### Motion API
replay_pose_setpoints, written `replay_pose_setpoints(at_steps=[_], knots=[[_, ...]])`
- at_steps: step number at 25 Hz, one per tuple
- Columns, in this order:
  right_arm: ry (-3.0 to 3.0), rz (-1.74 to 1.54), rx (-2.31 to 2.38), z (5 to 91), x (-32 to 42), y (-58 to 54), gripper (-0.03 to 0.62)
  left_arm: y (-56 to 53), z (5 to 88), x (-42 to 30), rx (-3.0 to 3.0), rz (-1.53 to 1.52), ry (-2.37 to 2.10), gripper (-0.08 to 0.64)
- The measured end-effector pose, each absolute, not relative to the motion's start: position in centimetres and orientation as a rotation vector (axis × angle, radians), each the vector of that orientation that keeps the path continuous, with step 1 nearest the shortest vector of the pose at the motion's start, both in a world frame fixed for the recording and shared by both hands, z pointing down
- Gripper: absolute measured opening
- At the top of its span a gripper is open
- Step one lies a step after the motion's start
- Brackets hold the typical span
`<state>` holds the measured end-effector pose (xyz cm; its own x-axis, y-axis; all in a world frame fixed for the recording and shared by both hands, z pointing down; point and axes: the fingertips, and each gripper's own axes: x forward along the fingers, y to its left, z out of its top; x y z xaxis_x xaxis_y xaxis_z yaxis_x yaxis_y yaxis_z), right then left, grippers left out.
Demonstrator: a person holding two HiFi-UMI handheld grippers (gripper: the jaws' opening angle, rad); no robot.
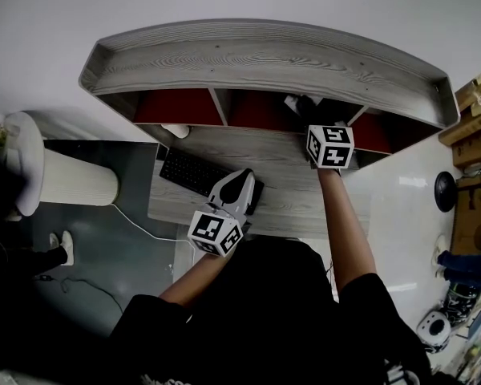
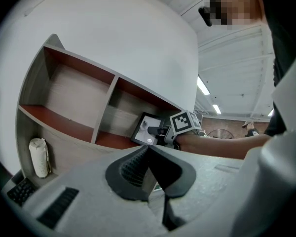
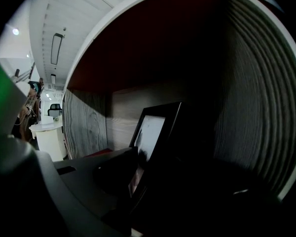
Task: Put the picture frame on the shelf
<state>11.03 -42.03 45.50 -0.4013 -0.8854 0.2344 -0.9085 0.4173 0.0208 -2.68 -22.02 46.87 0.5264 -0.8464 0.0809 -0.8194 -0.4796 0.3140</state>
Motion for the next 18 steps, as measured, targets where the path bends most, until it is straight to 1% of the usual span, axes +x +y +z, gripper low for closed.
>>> replay_pose_setpoints(at_steps=[4,10,14,18], knots=[[-2.438,0.121,1.638,45.3,11.1,-42.2,0.144,-22.1,46.6,-2.5,2.477,-0.123,-1.366,0.017],[-2.415,0.155,1.666,45.2,10.9,-43.4,0.227,-21.8,46.8,-2.4,2.475,-0.124,-1.355,0.017],[-2.424,0.161,1.699,45.1,11.1,-43.6,0.241,-21.7,47.0,-2.6,2.466,-0.126,-1.362,0.017],[-2.486,0.157,1.725,44.7,11.2,-42.6,0.239,-21.8,47.1,-3.1,2.455,-0.131,-1.379,0.017]])
